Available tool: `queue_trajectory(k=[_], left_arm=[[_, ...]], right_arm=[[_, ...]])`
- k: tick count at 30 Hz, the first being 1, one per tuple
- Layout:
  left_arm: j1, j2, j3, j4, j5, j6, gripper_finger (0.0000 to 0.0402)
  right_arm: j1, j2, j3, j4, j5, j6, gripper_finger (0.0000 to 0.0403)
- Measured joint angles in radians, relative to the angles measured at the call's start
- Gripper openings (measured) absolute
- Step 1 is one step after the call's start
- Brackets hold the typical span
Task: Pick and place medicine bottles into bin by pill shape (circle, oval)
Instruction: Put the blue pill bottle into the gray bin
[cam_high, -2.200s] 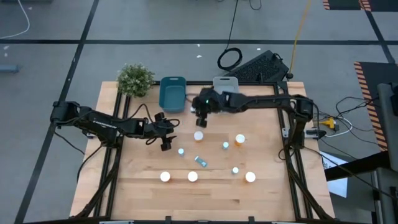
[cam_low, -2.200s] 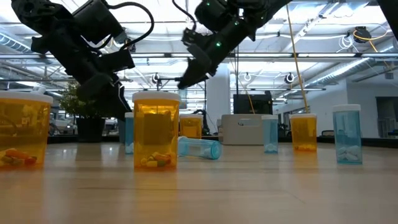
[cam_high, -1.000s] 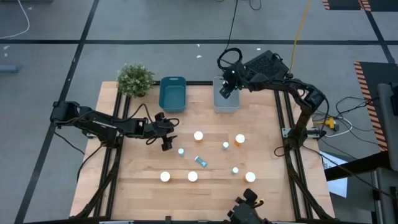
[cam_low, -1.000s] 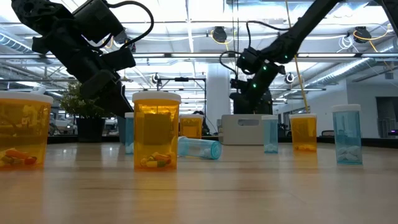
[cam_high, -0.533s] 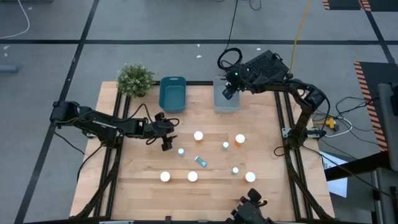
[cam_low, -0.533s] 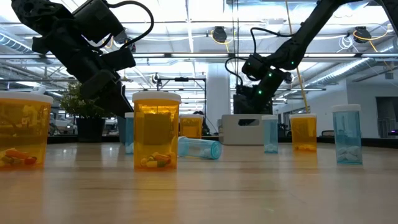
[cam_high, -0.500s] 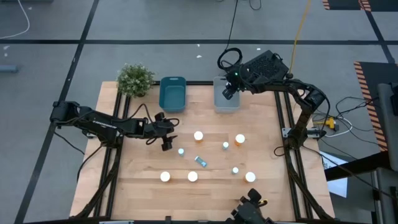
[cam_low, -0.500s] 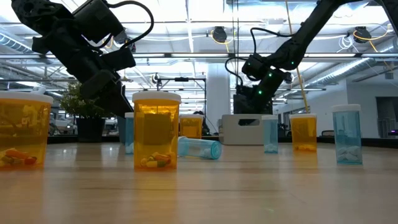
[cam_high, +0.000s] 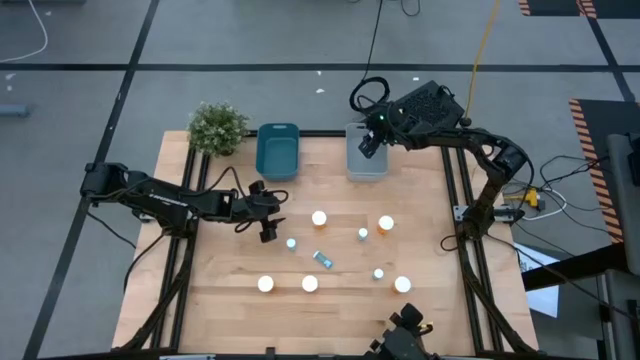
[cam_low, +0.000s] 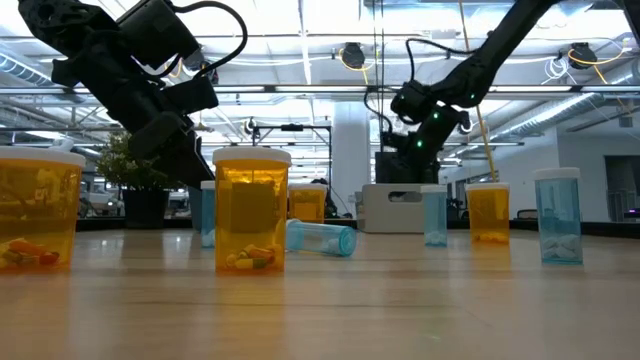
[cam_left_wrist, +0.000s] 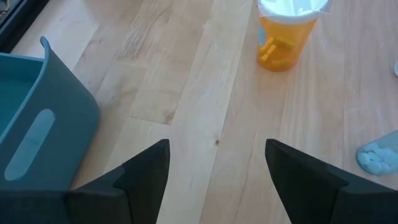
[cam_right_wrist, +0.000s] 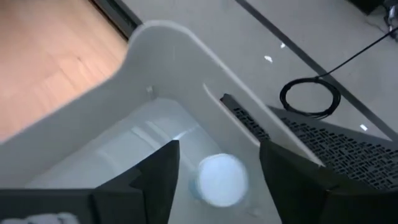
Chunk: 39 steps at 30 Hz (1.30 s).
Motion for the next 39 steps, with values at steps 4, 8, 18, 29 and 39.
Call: queue_trajectory(k=[4, 8, 18, 29, 39], left_arm=[[0.000, 0.000, 0.000, 0.005, 0.000, -0.001, 0.0269], [0.000, 0.000, 0.000, 0.005, 0.001, -0.002, 0.0269], [-0.030, 0.000, 0.000, -0.014, 0.025, -0.007, 0.0269], [-0.107, 0.000, 0.000, -0.137, 0.024, -0.077, 0.0269], [-0.229, 0.000, 0.000, -0.213, -0.013, -0.200, 0.0269]], right_arm=[[0.000, -0.065, 0.000, -0.019, 0.000, -0.003, 0.0228], [0.010, -0.155, 0.000, -0.071, -0.001, -0.003, 0.0226], [0.199, -0.374, -0.016, -0.268, -0.063, 0.028, 0.0224], [0.547, -0.475, -0.094, -0.273, -0.016, 0.182, 0.0224], [0.799, -0.418, -0.094, -0.121, 0.085, 0.293, 0.0224]])
